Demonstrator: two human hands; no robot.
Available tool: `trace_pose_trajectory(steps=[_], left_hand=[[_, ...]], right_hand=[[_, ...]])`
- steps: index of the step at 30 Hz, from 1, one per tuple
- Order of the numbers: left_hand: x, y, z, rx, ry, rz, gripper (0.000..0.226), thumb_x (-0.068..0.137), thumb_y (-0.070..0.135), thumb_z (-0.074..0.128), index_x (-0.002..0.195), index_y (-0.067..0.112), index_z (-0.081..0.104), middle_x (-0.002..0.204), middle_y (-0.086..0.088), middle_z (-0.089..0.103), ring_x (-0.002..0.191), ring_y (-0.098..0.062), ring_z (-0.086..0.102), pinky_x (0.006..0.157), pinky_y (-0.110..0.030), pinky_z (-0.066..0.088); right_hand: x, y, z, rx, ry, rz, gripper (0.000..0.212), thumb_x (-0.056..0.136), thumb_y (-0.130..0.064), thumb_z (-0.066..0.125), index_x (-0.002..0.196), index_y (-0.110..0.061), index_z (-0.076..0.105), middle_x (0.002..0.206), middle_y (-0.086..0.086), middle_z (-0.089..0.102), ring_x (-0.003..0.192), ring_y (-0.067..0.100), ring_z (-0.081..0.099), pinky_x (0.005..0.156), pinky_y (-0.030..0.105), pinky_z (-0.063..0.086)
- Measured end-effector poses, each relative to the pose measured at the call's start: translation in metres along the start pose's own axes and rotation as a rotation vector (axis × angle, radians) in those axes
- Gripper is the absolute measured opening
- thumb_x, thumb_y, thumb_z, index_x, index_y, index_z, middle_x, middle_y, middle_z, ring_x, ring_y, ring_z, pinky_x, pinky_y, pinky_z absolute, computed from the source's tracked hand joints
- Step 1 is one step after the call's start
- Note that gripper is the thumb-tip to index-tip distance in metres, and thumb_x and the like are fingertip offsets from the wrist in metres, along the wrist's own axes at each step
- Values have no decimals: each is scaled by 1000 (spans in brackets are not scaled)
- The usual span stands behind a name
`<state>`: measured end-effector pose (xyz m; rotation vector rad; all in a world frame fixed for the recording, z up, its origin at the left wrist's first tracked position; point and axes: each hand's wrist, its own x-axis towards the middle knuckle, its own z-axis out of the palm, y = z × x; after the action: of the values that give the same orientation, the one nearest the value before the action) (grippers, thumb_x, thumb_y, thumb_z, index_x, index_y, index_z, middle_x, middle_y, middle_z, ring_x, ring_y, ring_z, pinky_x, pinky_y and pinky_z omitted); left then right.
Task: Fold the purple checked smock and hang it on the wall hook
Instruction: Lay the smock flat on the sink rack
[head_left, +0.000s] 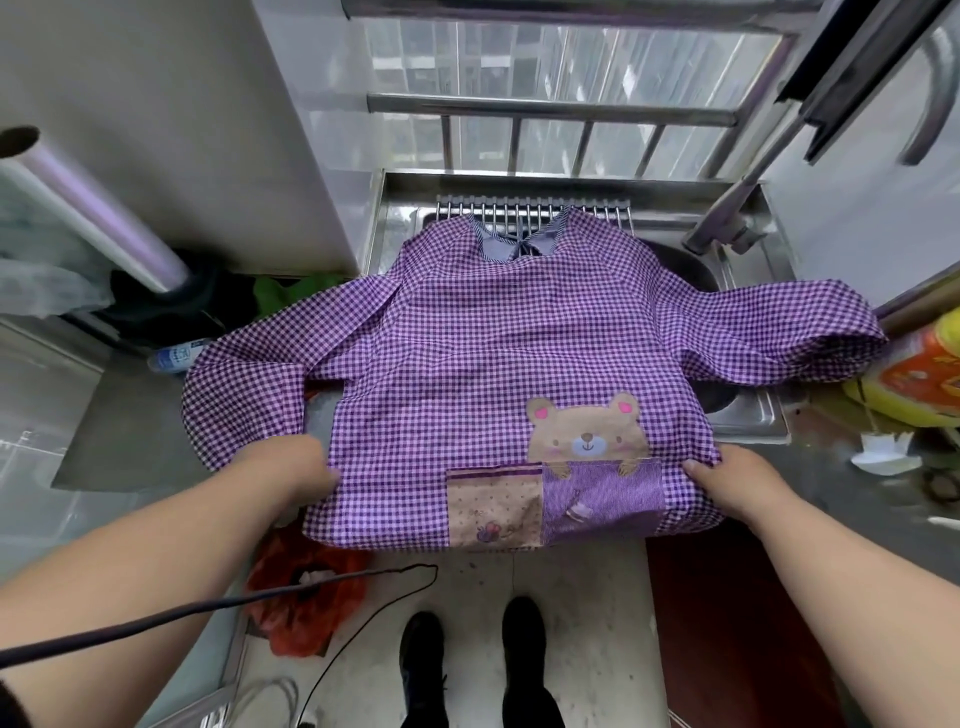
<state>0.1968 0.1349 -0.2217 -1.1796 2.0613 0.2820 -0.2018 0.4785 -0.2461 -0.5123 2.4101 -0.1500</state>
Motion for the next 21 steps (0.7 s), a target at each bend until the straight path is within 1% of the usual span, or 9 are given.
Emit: trace_pose_trajectory(steps=[2,4,6,7,9,12,16,19,21], left_hand=[[-5,9,-7,-72,182,117,53,86,58,57,122,20,55,124,-6,65,109,-26,64,92,-39,54],[-11,22,-14,14,359,322,54,86,57,63,128,24,54,129,-1,55,116,-24,58,96,-42,52],[-14,38,-15,157,389,525,68,87,57,66,146,31,47,154,0,43,139,-23,47,114,-41,43],[-15,47,-13,197,349,570,80,86,59,68,155,34,38,167,-1,29,150,-23,36,121,-40,35],[-12,58,-7,229,247,546,100,86,62,70,165,36,14,175,-2,2,159,-25,17,126,-40,25],[-6,65,2,239,153,437,116,84,65,71,164,37,-8,174,-5,-15,160,-30,12,122,-50,34],[-4,70,3,261,119,399,119,85,64,71,163,37,-14,173,-8,-18,159,-33,13,121,-54,36],[-5,75,-2,249,110,389,117,85,63,72,164,35,-10,173,-9,-17,158,-33,18,121,-53,36],[-5,78,-4,247,97,382,116,86,60,73,165,34,-7,173,-10,-16,157,-33,20,120,-53,37]], right_hand=[[-2,-3,1,-4,-5,-3,42,104,-33,59,139,-11,67,137,19,68,124,39,64,100,41,48],[-4,-7,2,26,5,-1,39,103,-28,58,137,-11,67,137,19,68,123,39,64,100,41,48],[-5,-10,0,122,32,31,37,103,-26,57,134,-9,68,134,19,69,122,40,64,98,41,46],[-5,-11,0,179,47,50,38,105,-28,55,134,-8,67,135,19,68,124,39,63,99,41,46],[-6,-10,-1,277,53,60,41,109,-33,50,139,-8,65,139,18,66,127,38,61,100,41,44],[-7,-5,-2,380,63,59,36,109,-31,52,134,-9,68,132,15,70,114,31,65,97,39,47],[-4,10,-6,393,105,93,16,102,-29,67,105,-16,76,109,7,77,100,28,71,93,44,57],[-7,11,-15,257,144,118,31,102,-29,66,76,-13,71,88,9,75,88,31,69,75,38,50],[-7,11,-15,249,162,173,34,104,-27,62,76,-9,68,91,13,71,91,35,66,79,37,46]])
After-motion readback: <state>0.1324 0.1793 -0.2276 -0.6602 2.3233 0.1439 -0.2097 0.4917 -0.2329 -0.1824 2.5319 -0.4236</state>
